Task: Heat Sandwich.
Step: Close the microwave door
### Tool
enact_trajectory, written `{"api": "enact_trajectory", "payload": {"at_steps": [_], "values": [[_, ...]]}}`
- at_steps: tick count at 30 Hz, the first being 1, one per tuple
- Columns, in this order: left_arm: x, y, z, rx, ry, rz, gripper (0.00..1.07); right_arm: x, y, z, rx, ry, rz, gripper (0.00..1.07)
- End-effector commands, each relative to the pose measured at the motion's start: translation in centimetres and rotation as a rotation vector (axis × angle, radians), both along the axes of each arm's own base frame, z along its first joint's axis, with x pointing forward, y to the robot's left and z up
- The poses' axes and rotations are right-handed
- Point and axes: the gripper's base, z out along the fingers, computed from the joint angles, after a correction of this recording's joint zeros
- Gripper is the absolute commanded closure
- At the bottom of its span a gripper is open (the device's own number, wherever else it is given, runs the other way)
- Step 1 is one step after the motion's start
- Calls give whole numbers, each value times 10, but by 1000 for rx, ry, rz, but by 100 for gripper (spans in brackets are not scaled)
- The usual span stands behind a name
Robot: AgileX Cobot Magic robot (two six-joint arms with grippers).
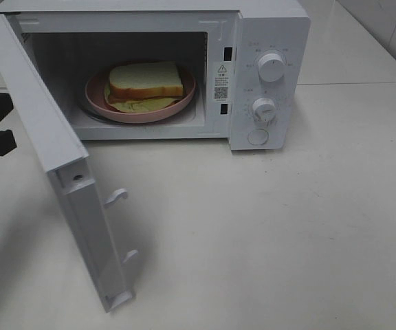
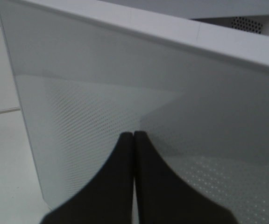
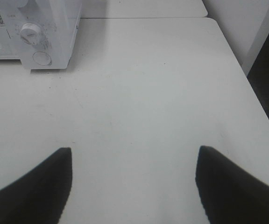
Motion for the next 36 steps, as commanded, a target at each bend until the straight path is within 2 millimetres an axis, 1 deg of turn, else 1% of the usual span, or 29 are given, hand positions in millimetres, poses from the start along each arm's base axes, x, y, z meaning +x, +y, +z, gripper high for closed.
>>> {"api": "enact_trajectory", "payload": {"at_steps": [1,2,4,6,7,9,10,11,12,13,14,15,16,18,19,22,23,25,26,29,31,32,34,35,36], "values": [[3,-17,-1,5,-15,-81,107,-4,0,0,-4,-35,-4,36],[3,-17,-1,5,-15,-81,107,-4,0,0,-4,-35,-4,36],[4,-23,-3,4,-7,-100,107,-4,0,0,-4,-35,-4,36],[6,-33,-6,1,0,-125,107,-4,0,0,-4,-35,-4,36],[6,-33,-6,1,0,-125,107,-4,0,0,-4,-35,-4,36],[9,-41,-5,-4,-5,-135,107,-4,0,0,-4,-35,-4,36],[11,-49,-5,-11,-9,-146,107,-4,0,0,-4,-35,-4,36],[13,-53,-4,-12,-14,-150,107,-4,0,0,-4,-35,-4,36],[13,-53,-4,-12,-14,-150,107,-4,0,0,-4,-35,-4,36],[14,-57,-4,-13,-20,-153,107,-4,0,0,-4,-35,-4,36],[16,-60,-3,-21,-22,-149,107,-4,0,0,-4,-35,-4,36],[19,-67,-2,-38,-25,-144,107,-4,0,0,-5,-35,-3,36],[19,-67,-2,-38,-25,-144,107,-4,0,0,-5,-35,-3,36],[22,-75,0,-61,-28,-134,107,-4,0,0,-5,-35,-3,36],[25,-83,1,-82,-27,-125,107,-4,0,0,-5,-35,-3,36],[29,-90,1,-104,-28,-112,107,-4,0,0,-5,-35,-3,36],[33,-97,1,-119,-24,-104,107,-4,0,0,-5,-35,-3,36],[38,-106,3,-134,-32,-106,107,-4,0,0,-5,-35,-3,36],[38,-106,3,-134,-32,-106,107,-4,0,0,-5,-35,-3,36],[44,-123,3,-150,-40,-130,107,-4,0,0,-6,-35,-4,36],[45,-126,3,-155,-39,-129,107,-4,0,0,-6,-35,-4,36],[48,-133,2,-163,-42,-136,107,-4,0,0,-6,-35,-4,36],[50,-140,3,-171,-48,-143,107,-4,0,0,-6,-35,-4,36],[50,-140,3,-171,-48,-143,107,-4,0,0,-6,-35,-4,36],[53,-146,3,-177,-50,-147,107,-4,0,0,-6,-35,-4,36]]}}
